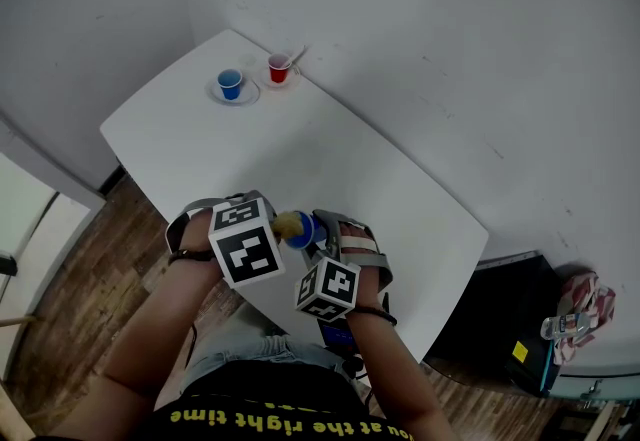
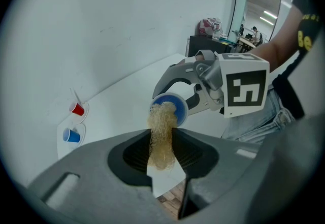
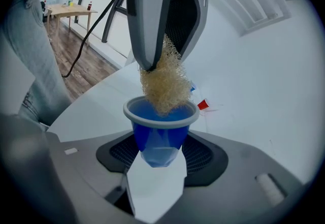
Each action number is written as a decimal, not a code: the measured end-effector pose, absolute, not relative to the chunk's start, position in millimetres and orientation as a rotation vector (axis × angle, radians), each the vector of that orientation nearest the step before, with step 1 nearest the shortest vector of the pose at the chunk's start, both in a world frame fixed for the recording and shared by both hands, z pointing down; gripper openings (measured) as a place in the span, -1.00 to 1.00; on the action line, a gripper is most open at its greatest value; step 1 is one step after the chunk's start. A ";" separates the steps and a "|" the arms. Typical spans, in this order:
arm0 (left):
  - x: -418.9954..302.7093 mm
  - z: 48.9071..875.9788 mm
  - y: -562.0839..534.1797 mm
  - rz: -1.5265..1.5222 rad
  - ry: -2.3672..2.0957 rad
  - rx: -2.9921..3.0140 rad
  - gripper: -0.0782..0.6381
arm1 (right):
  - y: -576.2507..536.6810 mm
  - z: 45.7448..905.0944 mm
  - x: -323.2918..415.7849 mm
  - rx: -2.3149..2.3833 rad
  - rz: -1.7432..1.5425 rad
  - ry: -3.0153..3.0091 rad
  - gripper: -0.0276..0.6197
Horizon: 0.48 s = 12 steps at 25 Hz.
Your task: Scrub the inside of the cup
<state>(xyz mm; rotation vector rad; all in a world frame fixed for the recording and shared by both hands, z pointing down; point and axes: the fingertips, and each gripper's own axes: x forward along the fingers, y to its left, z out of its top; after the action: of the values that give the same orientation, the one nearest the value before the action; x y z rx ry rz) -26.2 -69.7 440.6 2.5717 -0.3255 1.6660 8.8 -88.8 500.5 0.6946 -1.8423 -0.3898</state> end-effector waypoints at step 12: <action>-33.9 443.9 -65.8 1.639 -0.318 2.555 -0.44 | -95.6 495.1 16.7 0.732 -0.361 -1.856 -0.08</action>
<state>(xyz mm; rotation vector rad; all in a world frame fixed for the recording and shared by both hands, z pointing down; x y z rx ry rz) -33.9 -65.8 443.9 2.5549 -0.3180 1.6386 16.7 -95.6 495.1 0.7322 -1.8562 -0.3611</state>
